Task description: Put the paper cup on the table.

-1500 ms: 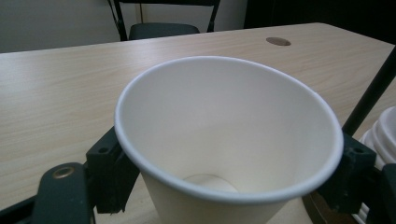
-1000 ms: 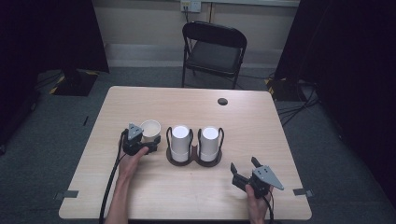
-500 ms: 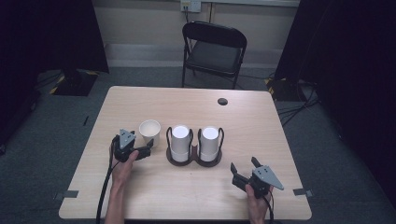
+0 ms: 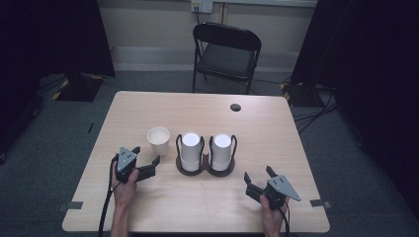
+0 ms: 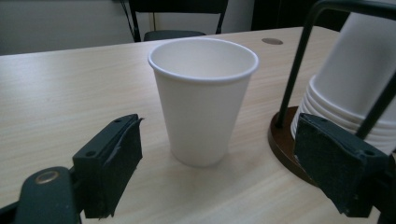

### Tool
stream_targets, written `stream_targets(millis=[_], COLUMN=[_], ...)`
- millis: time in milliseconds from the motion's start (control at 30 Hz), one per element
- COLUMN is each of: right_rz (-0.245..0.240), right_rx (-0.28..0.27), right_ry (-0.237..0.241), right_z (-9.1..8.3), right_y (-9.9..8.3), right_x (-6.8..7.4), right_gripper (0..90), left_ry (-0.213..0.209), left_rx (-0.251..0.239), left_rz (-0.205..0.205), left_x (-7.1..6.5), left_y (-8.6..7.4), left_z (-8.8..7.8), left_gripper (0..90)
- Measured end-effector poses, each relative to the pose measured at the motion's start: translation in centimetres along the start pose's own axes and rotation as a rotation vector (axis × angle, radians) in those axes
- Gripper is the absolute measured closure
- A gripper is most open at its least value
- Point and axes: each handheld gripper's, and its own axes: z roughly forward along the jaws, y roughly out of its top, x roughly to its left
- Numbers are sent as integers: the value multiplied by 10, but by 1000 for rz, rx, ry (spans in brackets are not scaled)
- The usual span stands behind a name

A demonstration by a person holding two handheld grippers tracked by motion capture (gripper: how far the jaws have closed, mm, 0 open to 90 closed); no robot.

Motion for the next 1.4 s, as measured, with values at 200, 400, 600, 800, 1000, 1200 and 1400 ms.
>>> stream_targets(millis=[200, 400, 600, 800, 1000, 1200, 1400], right_rz=[-6, -2, -4, -4, -20, -12, -19], right_rx=[0, 1, 1, 6, 26, 37, 89], right_ry=[2, 2, 2, 0, -6, -9, -25], right_z=[0, 0, 0, 0, 2, 3, 9], right_y=[0, 0, 0, 0, 1, 1, 3], right_x=[0, 0, 0, 0, 2, 1, 2], right_gripper=[154, 156, 157, 161, 161, 161, 146], left_ry=[-34, -79, -95, -79, -35, -69, -39], left_rx=[-4, -32, -40, -47, -63, -60, -40], left_rz=[5, -10, -22, 34, 30, 77, 111], left_x=[-17, -32, -53, -75, -94, -112, -121], left_y=[-1, -2, -8, -14, -22, -26, -25], left_z=[-8, -19, -27, -24, -22, -18, -14], left_gripper=[160, 159, 154, 154, 157, 154, 158])
